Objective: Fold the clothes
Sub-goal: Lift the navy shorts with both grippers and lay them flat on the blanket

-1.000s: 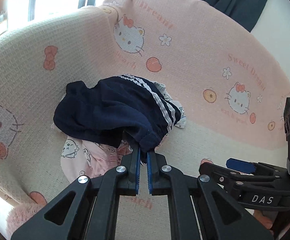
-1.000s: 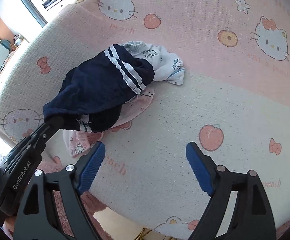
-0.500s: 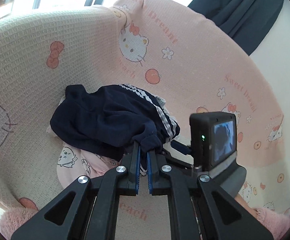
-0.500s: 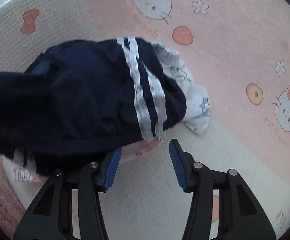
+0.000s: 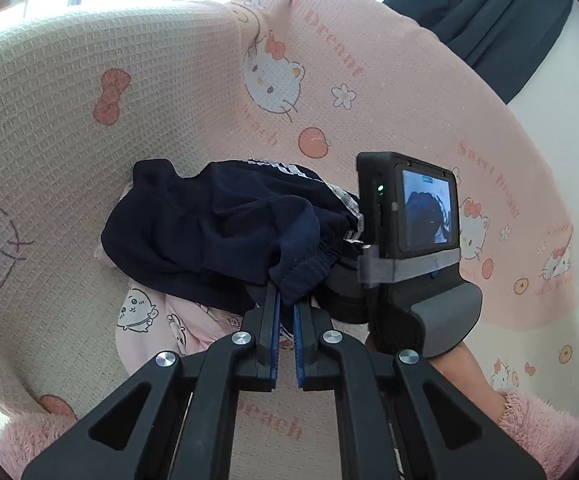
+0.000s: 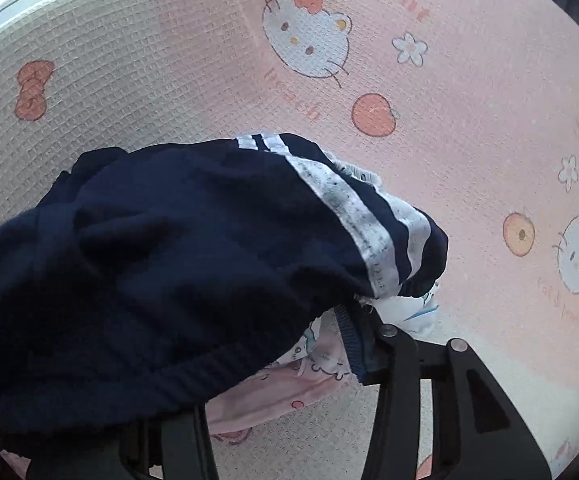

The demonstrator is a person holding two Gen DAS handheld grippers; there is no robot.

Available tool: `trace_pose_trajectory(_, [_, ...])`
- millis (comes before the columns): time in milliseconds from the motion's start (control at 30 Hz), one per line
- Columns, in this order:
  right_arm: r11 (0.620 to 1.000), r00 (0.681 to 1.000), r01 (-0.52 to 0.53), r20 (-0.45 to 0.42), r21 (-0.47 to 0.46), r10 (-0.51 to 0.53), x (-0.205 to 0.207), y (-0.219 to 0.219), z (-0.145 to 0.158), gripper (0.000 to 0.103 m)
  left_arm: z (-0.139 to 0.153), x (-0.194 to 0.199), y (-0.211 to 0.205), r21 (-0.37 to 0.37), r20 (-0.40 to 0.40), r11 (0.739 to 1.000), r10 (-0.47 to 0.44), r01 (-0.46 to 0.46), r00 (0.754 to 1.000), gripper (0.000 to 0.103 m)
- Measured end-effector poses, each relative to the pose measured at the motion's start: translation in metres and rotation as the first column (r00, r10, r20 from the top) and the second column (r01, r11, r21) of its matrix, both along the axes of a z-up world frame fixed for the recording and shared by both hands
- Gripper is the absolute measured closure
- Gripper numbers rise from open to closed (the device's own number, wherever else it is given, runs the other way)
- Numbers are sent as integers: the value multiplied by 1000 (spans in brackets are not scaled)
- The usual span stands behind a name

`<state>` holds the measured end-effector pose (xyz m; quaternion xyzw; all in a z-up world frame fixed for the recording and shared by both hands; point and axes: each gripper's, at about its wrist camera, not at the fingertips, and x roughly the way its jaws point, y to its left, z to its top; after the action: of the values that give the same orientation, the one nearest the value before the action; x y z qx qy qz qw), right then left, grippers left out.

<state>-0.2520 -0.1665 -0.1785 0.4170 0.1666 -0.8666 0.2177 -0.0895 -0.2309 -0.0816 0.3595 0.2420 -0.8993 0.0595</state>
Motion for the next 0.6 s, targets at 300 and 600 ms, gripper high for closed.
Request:
trace_pose_trajectory(300, [998, 986, 62, -155, -31, -66, 12, 49, 59, 100, 7, -1, 49, 21, -32, 986, -163, 163, 986, 97])
trace_pose_trajectory(600, [982, 966, 187, -177, -39, -191, 89, 156, 105, 101, 47, 27, 154, -21, -105, 914, -404, 404, 909, 97])
